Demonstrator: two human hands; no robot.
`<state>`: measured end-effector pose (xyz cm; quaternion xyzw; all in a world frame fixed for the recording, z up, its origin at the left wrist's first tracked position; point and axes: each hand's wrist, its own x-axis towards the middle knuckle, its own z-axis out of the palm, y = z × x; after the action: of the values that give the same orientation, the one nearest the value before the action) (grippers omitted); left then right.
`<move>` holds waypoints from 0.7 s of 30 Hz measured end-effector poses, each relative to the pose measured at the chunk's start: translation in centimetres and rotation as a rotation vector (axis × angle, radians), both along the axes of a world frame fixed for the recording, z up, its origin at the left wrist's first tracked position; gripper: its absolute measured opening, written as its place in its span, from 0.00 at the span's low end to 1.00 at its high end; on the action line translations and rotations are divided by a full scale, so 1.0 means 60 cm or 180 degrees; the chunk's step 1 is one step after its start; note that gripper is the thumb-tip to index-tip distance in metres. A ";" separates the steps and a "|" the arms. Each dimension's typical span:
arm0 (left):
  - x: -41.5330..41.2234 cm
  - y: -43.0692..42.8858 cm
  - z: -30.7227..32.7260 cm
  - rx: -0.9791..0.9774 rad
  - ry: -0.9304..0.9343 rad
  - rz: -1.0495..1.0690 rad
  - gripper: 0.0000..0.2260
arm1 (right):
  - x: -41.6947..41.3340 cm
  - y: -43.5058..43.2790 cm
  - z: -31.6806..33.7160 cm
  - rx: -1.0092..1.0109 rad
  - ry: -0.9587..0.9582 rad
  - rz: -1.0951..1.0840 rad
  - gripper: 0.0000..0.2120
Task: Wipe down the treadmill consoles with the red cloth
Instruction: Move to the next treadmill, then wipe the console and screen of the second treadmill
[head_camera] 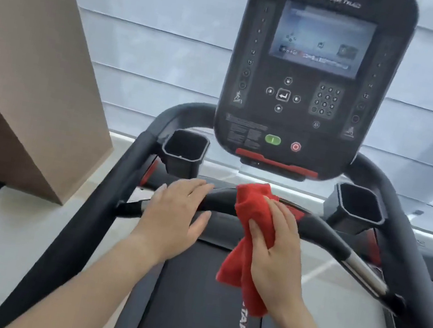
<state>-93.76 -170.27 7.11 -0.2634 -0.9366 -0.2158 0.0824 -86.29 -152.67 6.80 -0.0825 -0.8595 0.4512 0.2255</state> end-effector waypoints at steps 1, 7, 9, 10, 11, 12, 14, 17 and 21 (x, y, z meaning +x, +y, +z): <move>-0.022 -0.002 0.002 -0.0025 -0.0007 -0.0057 0.25 | -0.017 -0.005 0.009 -0.0030 0.0065 -0.0047 0.17; -0.106 0.019 0.003 -0.0028 0.0010 -0.0446 0.24 | -0.066 -0.004 0.040 -0.0085 0.0239 -0.0337 0.16; -0.133 0.029 0.004 -0.0027 0.0012 -0.0522 0.24 | -0.086 0.008 0.046 -0.0068 0.0325 -0.0382 0.15; -0.147 0.034 0.004 -0.0023 -0.0004 -0.0547 0.25 | -0.097 0.015 0.049 -0.0072 0.0360 -0.0398 0.15; -0.161 0.038 0.004 -0.0023 -0.0034 -0.0567 0.25 | -0.109 0.023 0.051 -0.0067 0.0377 -0.0426 0.15; -0.173 0.043 0.002 -0.0030 -0.0053 -0.0586 0.25 | -0.120 0.030 0.053 -0.0044 0.0394 -0.0461 0.16; -0.200 0.053 0.000 -0.0028 -0.0040 -0.0620 0.25 | -0.144 0.046 0.056 0.0010 0.0469 -0.0516 0.16; -0.243 0.073 0.007 -0.0048 -0.0011 -0.0635 0.24 | -0.183 0.073 0.061 -0.0028 0.0519 -0.0573 0.16; -0.293 0.111 0.022 -0.0062 0.0095 -0.0634 0.24 | -0.234 0.116 0.057 0.0001 0.0500 -0.0604 0.16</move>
<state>-111.36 -163.59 8.43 -0.3592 -0.9065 -0.2099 0.0718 -100.34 -145.70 10.20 -0.1278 -0.8276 0.4328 0.3339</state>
